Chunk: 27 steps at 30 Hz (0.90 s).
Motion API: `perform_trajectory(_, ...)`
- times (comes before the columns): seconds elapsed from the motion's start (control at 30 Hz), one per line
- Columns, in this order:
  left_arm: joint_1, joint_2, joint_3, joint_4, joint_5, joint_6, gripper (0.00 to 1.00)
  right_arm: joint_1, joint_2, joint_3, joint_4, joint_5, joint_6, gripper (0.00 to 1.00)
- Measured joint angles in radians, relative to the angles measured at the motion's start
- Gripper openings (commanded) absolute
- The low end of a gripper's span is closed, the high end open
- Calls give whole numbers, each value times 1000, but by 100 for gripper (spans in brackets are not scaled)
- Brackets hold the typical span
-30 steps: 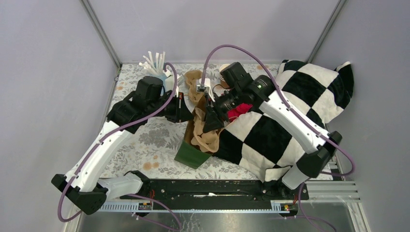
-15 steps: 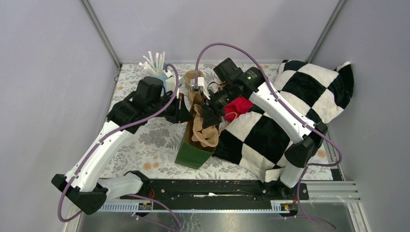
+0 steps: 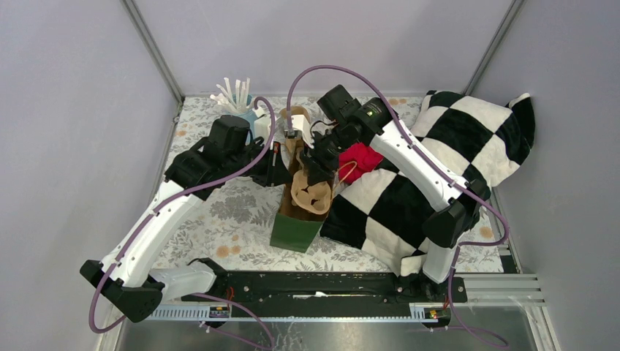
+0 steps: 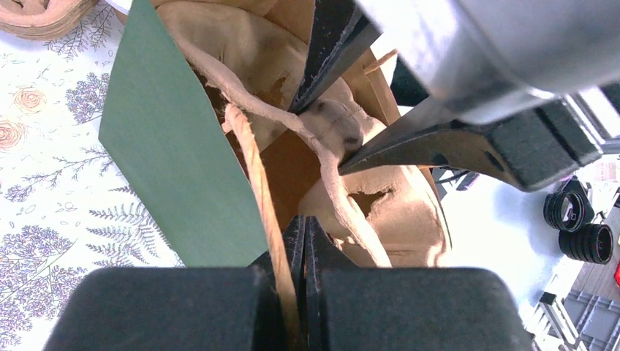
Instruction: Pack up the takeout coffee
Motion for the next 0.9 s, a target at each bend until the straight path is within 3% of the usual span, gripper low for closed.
perform_trajectory(0.47, 0, 1, 1, 0, -26, 2, 0, 30, -2, -55, 61, 172, 51, 46)
perform_trajectory(0.9, 0, -6, 1, -1, -156, -48, 0, 111, -21, -87, 87, 398, 145, 46)
